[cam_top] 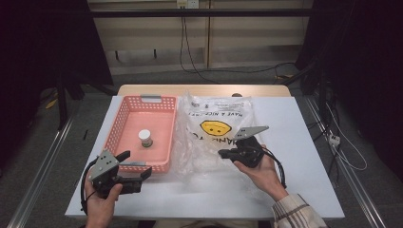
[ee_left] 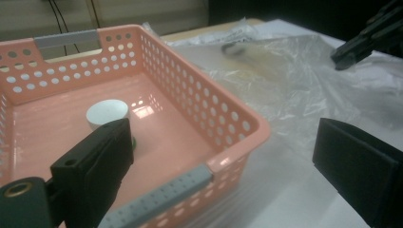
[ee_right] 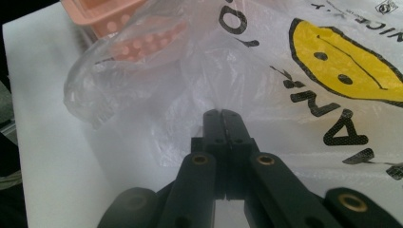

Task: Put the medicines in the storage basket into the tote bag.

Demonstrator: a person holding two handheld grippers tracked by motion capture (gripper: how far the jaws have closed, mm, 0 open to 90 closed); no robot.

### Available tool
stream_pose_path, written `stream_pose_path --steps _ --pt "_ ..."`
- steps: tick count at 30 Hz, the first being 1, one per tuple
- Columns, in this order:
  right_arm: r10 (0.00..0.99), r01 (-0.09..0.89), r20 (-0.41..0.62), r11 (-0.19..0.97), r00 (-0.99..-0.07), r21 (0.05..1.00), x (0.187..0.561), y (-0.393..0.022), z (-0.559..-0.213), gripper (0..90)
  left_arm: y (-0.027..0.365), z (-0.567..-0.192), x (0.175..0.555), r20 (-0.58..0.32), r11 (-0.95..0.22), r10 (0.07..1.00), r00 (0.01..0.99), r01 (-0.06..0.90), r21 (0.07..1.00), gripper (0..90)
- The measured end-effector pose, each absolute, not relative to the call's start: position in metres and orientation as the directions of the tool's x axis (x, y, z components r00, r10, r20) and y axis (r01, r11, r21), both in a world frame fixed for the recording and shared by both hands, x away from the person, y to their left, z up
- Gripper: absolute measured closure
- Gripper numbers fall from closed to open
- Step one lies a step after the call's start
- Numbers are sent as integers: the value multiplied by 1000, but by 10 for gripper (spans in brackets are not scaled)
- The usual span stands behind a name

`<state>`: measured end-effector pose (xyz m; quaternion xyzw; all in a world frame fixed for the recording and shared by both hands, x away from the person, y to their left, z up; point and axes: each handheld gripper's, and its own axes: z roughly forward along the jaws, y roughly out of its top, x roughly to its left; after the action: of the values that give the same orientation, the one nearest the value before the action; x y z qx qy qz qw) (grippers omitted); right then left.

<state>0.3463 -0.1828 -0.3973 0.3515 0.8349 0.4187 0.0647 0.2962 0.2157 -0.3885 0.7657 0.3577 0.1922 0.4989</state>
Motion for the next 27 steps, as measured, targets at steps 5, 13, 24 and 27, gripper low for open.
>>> stream_pose_path --steps 5,13,24,27 --pt "638 522 185 393 -748 757 350 -184 -392 900 217 -382 317 -55 -292 729 683 382 877 64" --pt "633 500 179 375 -753 780 350 -186 -381 900 209 -375 350 -32 -352 731 682 416 838 61" --pt "631 465 172 334 -757 820 354 -190 -360 900 200 -376 393 -26 -400 751 660 486 777 107" --pt "633 465 176 324 -754 824 356 -191 -360 900 203 -380 406 -49 -401 761 646 528 749 137"
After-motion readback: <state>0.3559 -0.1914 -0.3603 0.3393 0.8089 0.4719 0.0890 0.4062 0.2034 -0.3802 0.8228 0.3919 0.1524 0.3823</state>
